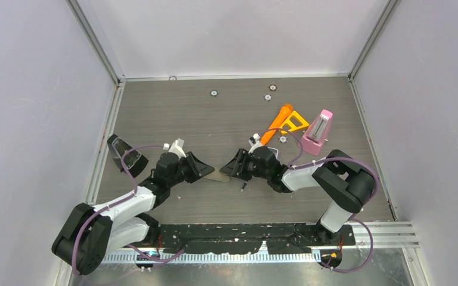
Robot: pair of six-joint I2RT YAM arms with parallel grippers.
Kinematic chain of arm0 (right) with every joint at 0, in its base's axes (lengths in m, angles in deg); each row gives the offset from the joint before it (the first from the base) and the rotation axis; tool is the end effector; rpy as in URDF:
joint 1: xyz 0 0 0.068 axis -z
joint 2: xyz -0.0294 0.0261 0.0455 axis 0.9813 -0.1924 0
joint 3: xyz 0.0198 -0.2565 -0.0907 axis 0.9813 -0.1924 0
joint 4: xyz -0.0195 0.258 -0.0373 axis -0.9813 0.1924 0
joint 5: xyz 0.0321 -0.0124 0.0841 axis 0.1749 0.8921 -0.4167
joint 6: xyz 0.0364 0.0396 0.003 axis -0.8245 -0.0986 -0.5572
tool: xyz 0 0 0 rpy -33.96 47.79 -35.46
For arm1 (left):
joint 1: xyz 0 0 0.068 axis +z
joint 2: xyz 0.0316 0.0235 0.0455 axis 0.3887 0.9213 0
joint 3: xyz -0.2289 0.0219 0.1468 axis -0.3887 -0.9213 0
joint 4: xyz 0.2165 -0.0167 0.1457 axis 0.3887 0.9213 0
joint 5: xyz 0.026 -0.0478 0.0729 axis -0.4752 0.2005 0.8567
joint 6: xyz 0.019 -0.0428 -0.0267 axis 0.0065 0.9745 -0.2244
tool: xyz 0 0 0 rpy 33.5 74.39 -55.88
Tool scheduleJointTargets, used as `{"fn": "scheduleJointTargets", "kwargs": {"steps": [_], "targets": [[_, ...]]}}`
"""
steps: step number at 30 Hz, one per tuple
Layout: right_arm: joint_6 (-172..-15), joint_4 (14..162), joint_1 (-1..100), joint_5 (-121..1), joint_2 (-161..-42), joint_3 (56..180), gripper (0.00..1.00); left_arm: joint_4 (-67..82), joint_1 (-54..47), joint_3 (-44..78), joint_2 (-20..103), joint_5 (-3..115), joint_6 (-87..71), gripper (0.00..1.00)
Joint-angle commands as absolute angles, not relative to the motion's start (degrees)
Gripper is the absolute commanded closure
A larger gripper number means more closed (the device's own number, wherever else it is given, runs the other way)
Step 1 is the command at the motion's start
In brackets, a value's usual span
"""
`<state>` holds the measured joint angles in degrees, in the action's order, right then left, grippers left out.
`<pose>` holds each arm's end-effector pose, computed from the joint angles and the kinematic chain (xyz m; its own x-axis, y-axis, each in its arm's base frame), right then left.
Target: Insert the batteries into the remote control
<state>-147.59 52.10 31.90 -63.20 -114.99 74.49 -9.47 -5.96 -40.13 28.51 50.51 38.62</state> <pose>0.2028 0.2276 0.1364 -0.8800 0.3131 -0.3571 -0.1338 0.5579 0.8190 0.1744 -0.1057 0.1573 -0.7713 -0.5191 -0.3683 -0.0092 0.5877 -0.8091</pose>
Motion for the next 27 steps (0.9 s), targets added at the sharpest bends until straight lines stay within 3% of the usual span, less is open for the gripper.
{"fn": "scheduleJointTargets", "kwargs": {"steps": [1,15,20,27], "targets": [[-151.15,37.4,30.13,-72.24,-117.97,72.33,0.48,-5.69,-7.01,-43.06,30.79,49.96,36.29,1.0],[-158.69,14.78,30.24,-77.93,-125.41,70.77,0.5,-4.68,-6.99,-42.83,31.13,50.9,36.08,1.0],[-162.97,5.12,30.13,-78.14,-127.43,70.66,0.57,-3.38,-7.01,-42.37,31.92,51.13,36.68,1.0],[-163.69,3.91,30.13,-76.94,-124.23,70.15,0.57,0.0,-6.98,-41.38,30.65,54.49,36.32,1.0]]}}
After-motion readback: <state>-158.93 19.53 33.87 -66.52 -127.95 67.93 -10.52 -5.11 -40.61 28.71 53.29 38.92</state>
